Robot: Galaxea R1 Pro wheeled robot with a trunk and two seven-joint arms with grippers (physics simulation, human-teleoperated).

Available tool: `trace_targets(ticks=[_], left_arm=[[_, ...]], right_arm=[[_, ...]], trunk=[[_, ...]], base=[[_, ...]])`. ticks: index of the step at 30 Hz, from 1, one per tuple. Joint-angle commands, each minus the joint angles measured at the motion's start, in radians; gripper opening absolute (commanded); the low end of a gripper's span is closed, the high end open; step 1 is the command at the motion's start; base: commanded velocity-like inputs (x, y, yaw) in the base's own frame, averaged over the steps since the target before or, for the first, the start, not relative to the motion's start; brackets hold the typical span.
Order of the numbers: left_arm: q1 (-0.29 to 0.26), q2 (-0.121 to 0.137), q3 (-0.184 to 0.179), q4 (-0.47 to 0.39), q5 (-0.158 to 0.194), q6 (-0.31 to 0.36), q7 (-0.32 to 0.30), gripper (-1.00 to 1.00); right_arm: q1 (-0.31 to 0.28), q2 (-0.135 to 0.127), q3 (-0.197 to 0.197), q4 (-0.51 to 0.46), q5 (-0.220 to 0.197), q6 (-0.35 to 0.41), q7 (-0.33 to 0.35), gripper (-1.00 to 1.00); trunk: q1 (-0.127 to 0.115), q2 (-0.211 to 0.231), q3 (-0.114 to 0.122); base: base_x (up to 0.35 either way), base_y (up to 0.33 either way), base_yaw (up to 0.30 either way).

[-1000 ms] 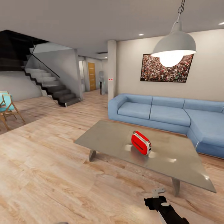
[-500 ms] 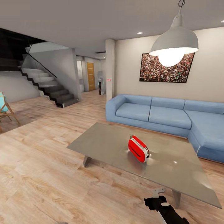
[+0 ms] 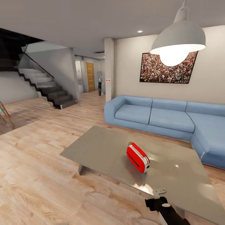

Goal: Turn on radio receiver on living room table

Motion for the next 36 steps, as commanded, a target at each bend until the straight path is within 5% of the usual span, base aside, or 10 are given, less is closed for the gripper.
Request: trace_targets(ticks=[1, 11, 19, 26, 30, 36], left_arm=[[0.000, 0.000, 0.000, 0.000, 0.000, 0.000, 0.000, 1.00], [0.000, 0.000, 0.000, 0.000, 0.000, 0.000, 0.000, 1.00], [0.000, 0.000, 0.000, 0.000, 0.000, 0.000, 0.000, 1.00], [0.000, 0.000, 0.000, 0.000, 0.000, 0.000, 0.000, 1.00], [0.000, 0.000, 0.000, 0.000, 0.000, 0.000, 0.000, 1.00], [0.000, 0.000, 0.000, 0.000, 0.000, -0.001, 0.000, 1.00]], right_arm=[[0.000, 0.000, 0.000, 0.000, 0.000, 0.000, 0.000, 1.00], [0.000, -0.016, -0.001, -0.015, 0.001, -0.001, 0.006, 1.00], [0.000, -0.043, -0.003, -0.254, -0.001, 0.032, 0.127, 1.00], [0.000, -0.045, -0.004, -0.529, -0.003, 0.312, 0.153, 1.00], [-0.006, -0.044, -0.001, -0.623, -0.005, 0.377, 0.194, 1.00], [-0.147, -0.043, 0.001, -0.661, -0.004, 0.557, 0.309, 1.00]], trunk=[[0.000, 0.000, 0.000], [0.000, 0.000, 0.000], [0.000, 0.000, 0.000], [0.000, 0.000, 0.000], [0.000, 0.000, 0.000], [0.000, 0.000, 0.000]], base=[[0.312, -0.121, 0.000], [0.262, -0.095, 0.000], [0.020, -0.005, 0.000], [0.000, 0.000, 0.000], [0.000, 0.000, 0.000], [0.000, 0.000, 0.000]])
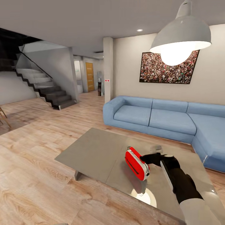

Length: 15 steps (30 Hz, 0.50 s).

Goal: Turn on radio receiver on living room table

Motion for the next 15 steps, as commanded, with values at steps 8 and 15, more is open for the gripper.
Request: trace_targets(ticks=[8, 15], left_arm=[[0.000, -0.006, 0.000, 0.000, 0.000, -0.006, 0.000, 1.00], [0.000, -0.006, 0.000, 0.000, -0.003, -0.007, 0.001, 1.00]], right_arm=[[-0.261, -0.001, 0.007, 0.066, 0.017, 0.192, 0.175, 1.00], [-0.354, -0.002, 0.115, 0.282, 0.154, 0.202, 0.205, 1.00]], trunk=[[0.000, 0.000, 0.000], [0.000, 0.000, 0.000]], base=[[0.000, 0.000, 0.000], [0.032, -0.026, 0.000]])
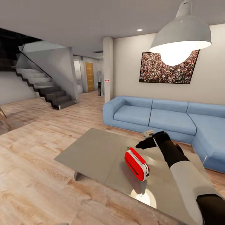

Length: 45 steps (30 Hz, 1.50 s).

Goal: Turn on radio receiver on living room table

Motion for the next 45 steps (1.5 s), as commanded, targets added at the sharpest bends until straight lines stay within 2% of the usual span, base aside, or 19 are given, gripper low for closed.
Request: trace_targets(ticks=[1, 2, 4, 7, 9, 16, 26, 30, 33, 45], left_arm=[[0.000, 0.001, 0.000, 0.000, 0.000, 0.000, 0.000, 1.00], [0.000, 0.002, 0.000, 0.000, 0.000, 0.000, 0.000, 1.00], [0.000, 0.005, 0.000, 0.000, 0.000, 0.000, 0.001, 1.00], [0.000, 0.004, 0.000, 0.000, 0.000, 0.000, 0.001, 1.00], [0.000, 0.004, 0.000, 0.000, 0.000, 0.000, 0.000, 1.00], [0.000, 0.004, 0.000, 0.000, 0.002, -0.001, 0.000, 1.00], [0.000, 0.003, 0.000, 0.000, 0.000, -0.025, -0.001, 1.00], [0.000, 0.006, 0.000, 0.000, 0.002, -0.034, -0.001, 1.00], [0.000, 0.006, 0.000, 0.000, 0.003, -0.035, -0.001, 1.00], [0.000, 0.008, 0.002, 0.000, 0.003, -0.035, -0.003, 1.00]], right_arm=[[-0.001, -0.001, 0.006, 0.003, 0.004, -0.001, 0.000, 1.00], [-0.001, -0.003, 0.008, 0.004, 0.005, -0.001, 0.000, 1.00], [-0.002, -0.034, 0.014, 0.008, 0.005, -0.001, 0.031, 1.00], [-0.002, -0.072, 0.017, 0.010, 0.013, -0.012, 0.172, 1.00], [-0.002, -0.080, 0.019, 0.010, 0.015, -0.027, 0.210, 1.00], [-0.002, -0.085, 0.019, 0.009, 0.016, -0.047, 0.245, 1.00], [-0.003, -0.081, 0.026, 0.010, 0.011, -0.047, 0.279, 1.00], [-0.003, -0.080, 0.066, 0.010, 0.010, -0.047, 0.292, 1.00], [-0.003, -0.080, 0.079, 0.010, 0.010, -0.047, 0.294, 1.00], [-0.003, -0.081, 0.078, 0.010, 0.004, -0.047, 0.294, 1.00]], trunk=[[0.000, 0.000, 0.000], [0.000, 0.000, 0.000], [0.000, 0.000, 0.000], [0.000, 0.000, 0.000], [0.000, 0.000, 0.000], [0.000, 0.000, 0.000], [0.000, 0.000, 0.000], [0.000, 0.000, 0.000], [0.000, 0.000, 0.000], [0.000, 0.000, 0.000]], base=[[0.184, -0.172, 0.000], [0.194, -0.186, 0.000], [0.222, -0.222, 0.000], [0.235, -0.234, 0.000], [0.243, -0.238, 0.000], [0.209, -0.202, 0.000], [0.018, -0.018, 0.000], [0.053, -0.001, 0.000], [0.131, 0.000, 0.000], [0.217, 0.000, 0.000]])
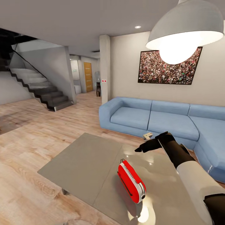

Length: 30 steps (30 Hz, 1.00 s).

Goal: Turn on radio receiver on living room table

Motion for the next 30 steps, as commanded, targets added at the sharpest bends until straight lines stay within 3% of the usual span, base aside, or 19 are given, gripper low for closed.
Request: trace_targets(ticks=[1, 12, 16, 25, 30], left_arm=[[0.000, 0.000, 0.000, 0.000, 0.000, 0.000, -0.001, 1.00], [0.000, -0.010, -0.002, 0.000, 0.001, -0.001, -0.006, 1.00], [0.000, -0.013, -0.003, 0.000, -0.004, -0.035, -0.002, 1.00], [0.000, -0.011, -0.003, 0.000, -0.003, -0.046, -0.006, 1.00], [0.000, -0.011, 0.001, 0.000, 0.001, -0.048, -0.007, 1.00]], right_arm=[[0.000, 0.000, 0.000, 0.000, 0.000, 0.000, 0.000, 1.00], [0.000, 0.009, 0.001, 0.042, -0.004, 0.001, 0.000, 1.00], [0.000, 0.014, 0.001, 0.049, -0.004, 0.002, -0.001, 1.00], [0.000, 0.015, 0.000, 0.054, -0.003, 0.002, -0.011, 1.00], [0.000, 0.015, -0.001, 0.105, -0.001, -0.015, -0.019, 1.00]], trunk=[[0.000, 0.000, 0.000], [0.000, 0.000, 0.000], [0.000, 0.000, 0.000], [0.000, 0.000, 0.000], [0.000, 0.000, 0.000]], base=[[0.030, 0.000, 0.000], [0.005, 0.000, 0.000], [0.000, 0.055, 0.000], [0.000, 0.069, 0.000], [0.000, 0.003, 0.000]])
